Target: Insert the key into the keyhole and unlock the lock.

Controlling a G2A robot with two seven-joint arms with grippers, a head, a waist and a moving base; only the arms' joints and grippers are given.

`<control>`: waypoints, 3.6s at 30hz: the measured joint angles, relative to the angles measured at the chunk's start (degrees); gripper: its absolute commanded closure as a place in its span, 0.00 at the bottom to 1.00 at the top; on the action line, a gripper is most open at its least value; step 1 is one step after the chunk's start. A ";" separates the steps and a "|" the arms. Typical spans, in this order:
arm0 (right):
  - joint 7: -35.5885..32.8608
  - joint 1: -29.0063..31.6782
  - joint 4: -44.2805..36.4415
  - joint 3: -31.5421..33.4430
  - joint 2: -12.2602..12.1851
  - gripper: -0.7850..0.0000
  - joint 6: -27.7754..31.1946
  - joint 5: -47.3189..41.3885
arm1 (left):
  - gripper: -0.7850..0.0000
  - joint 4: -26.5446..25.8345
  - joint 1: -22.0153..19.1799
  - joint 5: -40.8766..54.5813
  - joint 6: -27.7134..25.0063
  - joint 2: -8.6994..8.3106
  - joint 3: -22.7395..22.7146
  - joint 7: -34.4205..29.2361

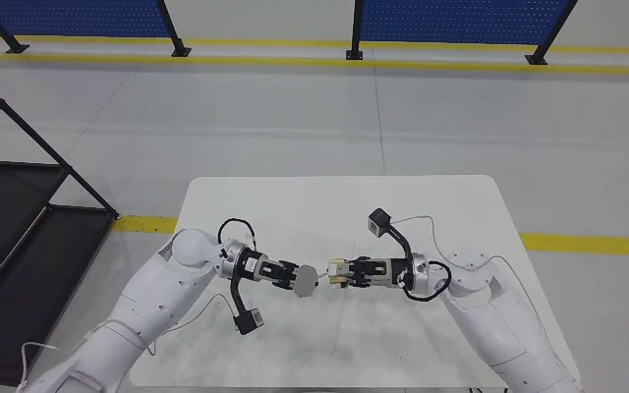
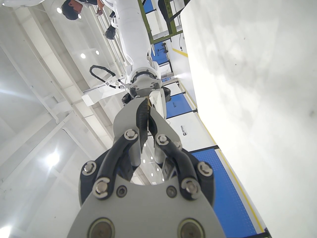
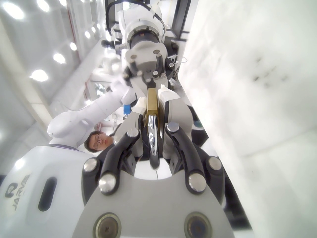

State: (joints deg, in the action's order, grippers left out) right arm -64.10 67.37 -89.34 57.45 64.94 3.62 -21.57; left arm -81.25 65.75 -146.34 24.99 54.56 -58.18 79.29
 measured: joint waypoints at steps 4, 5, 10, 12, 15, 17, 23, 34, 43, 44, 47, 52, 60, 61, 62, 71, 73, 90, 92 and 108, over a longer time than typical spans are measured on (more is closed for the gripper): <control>-1.24 -0.20 0.18 -0.13 -0.04 1.00 -0.03 -0.74 | 1.00 -0.34 -0.08 0.00 -0.11 -0.19 0.28 0.11; -1.49 -0.28 0.24 -0.17 -0.05 1.00 -0.04 -0.87 | 1.00 -0.44 -0.09 0.00 -0.16 -0.24 0.34 0.15; -2.83 -0.80 0.58 -0.34 -0.08 1.00 -0.07 -1.69 | 1.00 -1.34 -0.18 0.44 -0.75 -0.56 0.80 0.75; -3.35 -1.03 0.77 -0.40 -0.10 1.00 -0.15 -1.92 | 1.00 -1.73 -0.16 0.73 -0.89 -0.72 0.96 0.89; -3.85 -1.29 1.00 -0.46 -0.13 1.00 -0.24 -2.18 | 1.00 -2.31 -0.17 1.22 -1.12 -0.97 1.20 1.13; -4.20 -1.43 1.11 -0.50 -0.15 1.00 -0.22 -2.34 | 1.00 -2.42 -0.19 1.42 -1.16 -1.13 1.27 1.16; -5.20 -1.72 1.21 -0.65 -0.23 1.00 0.15 -2.67 | 1.00 -2.65 -0.46 1.76 -1.11 -1.57 1.79 1.12; -5.28 -1.82 0.86 -0.92 -0.41 1.00 0.39 -2.08 | 1.00 -2.46 -1.19 2.65 -0.91 -2.13 3.13 0.92; -5.04 -1.93 0.72 -1.35 -0.45 1.00 0.74 -2.04 | 1.00 -1.93 -1.88 3.18 -0.60 -2.43 4.38 0.60; -5.04 -1.93 0.69 -1.42 -0.45 1.00 0.78 -2.04 | 1.00 -1.89 -1.95 3.23 -0.57 -2.46 4.50 0.57; -4.97 -1.95 0.66 -1.60 -0.46 1.00 0.89 -1.98 | 1.00 -1.80 -2.14 3.39 -0.43 -2.55 4.85 0.44; -4.89 -2.05 0.67 -1.79 -0.48 1.00 0.98 -1.93 | 1.00 -1.70 -2.42 3.63 -0.23 -2.73 5.34 0.23; -4.76 -2.07 0.59 -1.98 -0.55 1.00 1.02 -1.95 | 1.00 -1.46 -2.85 4.04 -0.07 -2.97 6.17 0.08; -4.76 -2.08 0.59 -2.00 -0.56 1.00 1.01 -1.95 | 1.00 -1.47 -2.91 4.11 -0.07 -2.99 6.26 0.07; -4.75 -2.09 0.58 -2.02 -0.56 1.00 1.00 -1.96 | 1.00 -1.47 -2.96 4.17 -0.06 -3.02 6.35 0.07; -4.44 -2.08 0.44 -2.14 -0.65 1.00 1.32 -1.85 | 1.00 -1.24 -3.39 4.42 0.18 -3.27 7.07 -0.17; -4.35 -2.04 0.38 -2.14 -0.67 1.00 1.44 -1.82 | 1.00 -1.23 -3.47 4.49 0.25 -3.33 7.22 -0.24; -3.58 -1.74 -0.21 -1.94 -1.01 1.00 2.12 -0.32 | 1.00 -1.50 -3.92 5.25 0.33 -3.83 8.26 -0.32; -3.65 -1.73 -0.26 -1.95 -1.04 1.00 2.13 -0.25 | 1.00 -1.49 -3.96 5.24 0.39 -3.89 8.34 -0.38; -4.07 -2.04 -0.15 -2.65 -1.03 1.00 2.24 -1.11 | 1.00 -1.14 -4.55 5.57 0.81 -4.14 9.45 -0.80</control>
State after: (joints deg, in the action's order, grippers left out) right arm -68.17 65.33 -89.50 54.80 63.91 5.85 -22.68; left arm -82.39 61.20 -140.77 25.81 50.42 -48.73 78.48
